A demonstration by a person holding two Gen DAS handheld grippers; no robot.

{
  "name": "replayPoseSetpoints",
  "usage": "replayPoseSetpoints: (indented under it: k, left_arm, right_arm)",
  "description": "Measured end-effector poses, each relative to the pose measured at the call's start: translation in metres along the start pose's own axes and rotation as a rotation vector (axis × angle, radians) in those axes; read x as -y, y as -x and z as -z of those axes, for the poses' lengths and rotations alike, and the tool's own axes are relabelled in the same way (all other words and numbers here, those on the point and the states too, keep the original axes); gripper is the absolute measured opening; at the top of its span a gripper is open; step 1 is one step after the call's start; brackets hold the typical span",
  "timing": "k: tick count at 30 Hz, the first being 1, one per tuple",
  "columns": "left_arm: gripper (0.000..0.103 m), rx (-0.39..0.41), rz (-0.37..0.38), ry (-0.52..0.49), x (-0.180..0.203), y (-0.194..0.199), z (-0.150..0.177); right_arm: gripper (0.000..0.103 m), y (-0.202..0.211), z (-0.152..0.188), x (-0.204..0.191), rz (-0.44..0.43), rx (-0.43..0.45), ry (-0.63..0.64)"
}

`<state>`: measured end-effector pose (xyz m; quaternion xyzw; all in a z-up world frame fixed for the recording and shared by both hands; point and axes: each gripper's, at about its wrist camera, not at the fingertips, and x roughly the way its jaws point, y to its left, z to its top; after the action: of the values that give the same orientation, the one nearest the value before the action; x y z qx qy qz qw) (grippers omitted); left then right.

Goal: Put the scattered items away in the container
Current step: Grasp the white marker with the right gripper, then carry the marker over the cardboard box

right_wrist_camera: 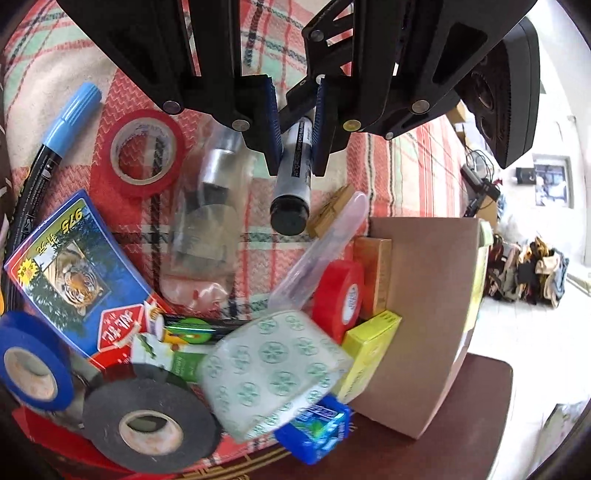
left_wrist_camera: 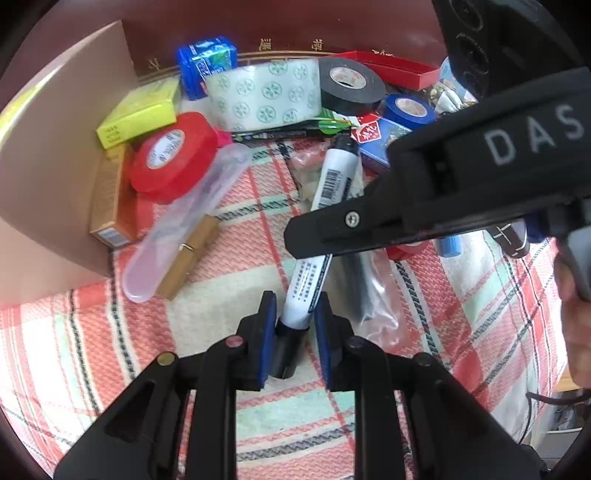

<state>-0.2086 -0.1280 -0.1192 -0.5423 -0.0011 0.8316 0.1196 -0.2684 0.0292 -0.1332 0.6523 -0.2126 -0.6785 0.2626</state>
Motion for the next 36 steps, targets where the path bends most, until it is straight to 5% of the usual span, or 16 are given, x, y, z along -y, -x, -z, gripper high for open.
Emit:
replayPoseSetpoints:
  k: [10,20,28,36]
  left_arm:
    - [0.016,0.024,0.021,-0.005,-0.001,0.013,-0.008]
    - [0.016,0.144,-0.017,-0.012,-0.005,0.094,-0.011]
    - [0.016,0.241,-0.054,0.04,-0.05,0.149,-0.01]
    - [0.016,0.27,-0.092,0.122,-0.129,0.173,-0.015]
  right_arm:
    - [0.017,0.002,0.0,-0.002,-0.049,0.008,-0.007]
    - [0.017,0.048,0.0,-0.057,-0.122,0.085,0.063]
    - [0.017,0.056,-0.021,-0.13,-0.18,0.119,0.152]
    - [0.017,0.017,-0.062,-0.198,-0.218,0.074,0.209]
